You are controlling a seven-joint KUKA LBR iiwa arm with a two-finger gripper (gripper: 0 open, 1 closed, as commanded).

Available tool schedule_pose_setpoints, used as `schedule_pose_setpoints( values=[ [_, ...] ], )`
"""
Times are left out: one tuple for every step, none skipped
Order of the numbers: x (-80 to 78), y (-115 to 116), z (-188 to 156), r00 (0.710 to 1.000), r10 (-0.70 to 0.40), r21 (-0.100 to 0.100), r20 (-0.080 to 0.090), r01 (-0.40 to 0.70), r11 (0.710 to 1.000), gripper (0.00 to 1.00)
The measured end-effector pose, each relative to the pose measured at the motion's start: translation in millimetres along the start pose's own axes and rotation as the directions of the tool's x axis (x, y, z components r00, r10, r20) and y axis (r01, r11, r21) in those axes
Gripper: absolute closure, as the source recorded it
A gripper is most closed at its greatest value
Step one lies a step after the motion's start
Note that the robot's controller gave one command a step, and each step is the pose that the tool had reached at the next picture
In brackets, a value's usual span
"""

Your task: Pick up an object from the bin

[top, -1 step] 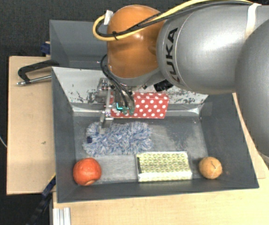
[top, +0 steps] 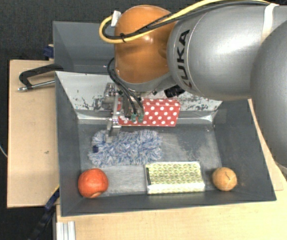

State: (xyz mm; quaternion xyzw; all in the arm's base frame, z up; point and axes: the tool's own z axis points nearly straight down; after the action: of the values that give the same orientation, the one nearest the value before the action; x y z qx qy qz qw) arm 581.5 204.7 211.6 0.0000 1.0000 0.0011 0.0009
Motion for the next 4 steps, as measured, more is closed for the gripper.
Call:
schedule_pose_setpoints(
  values=[
    [21.7,-3.8,21.5,0.984,-0.179,0.000,0.006,0.179,0.984,0.00],
    [29.6,-5.6,119.3,0.975,-0.223,-0.001,0.001,0.223,0.975,1.00],
    [29.6,-5.6,119.3,0.975,-0.223,-0.001,0.001,0.223,0.975,1.00],
    [10.2,5.6,-24.9,0.977,-0.213,-0.001,0.004,0.213,0.977,1.00]
  ],
)
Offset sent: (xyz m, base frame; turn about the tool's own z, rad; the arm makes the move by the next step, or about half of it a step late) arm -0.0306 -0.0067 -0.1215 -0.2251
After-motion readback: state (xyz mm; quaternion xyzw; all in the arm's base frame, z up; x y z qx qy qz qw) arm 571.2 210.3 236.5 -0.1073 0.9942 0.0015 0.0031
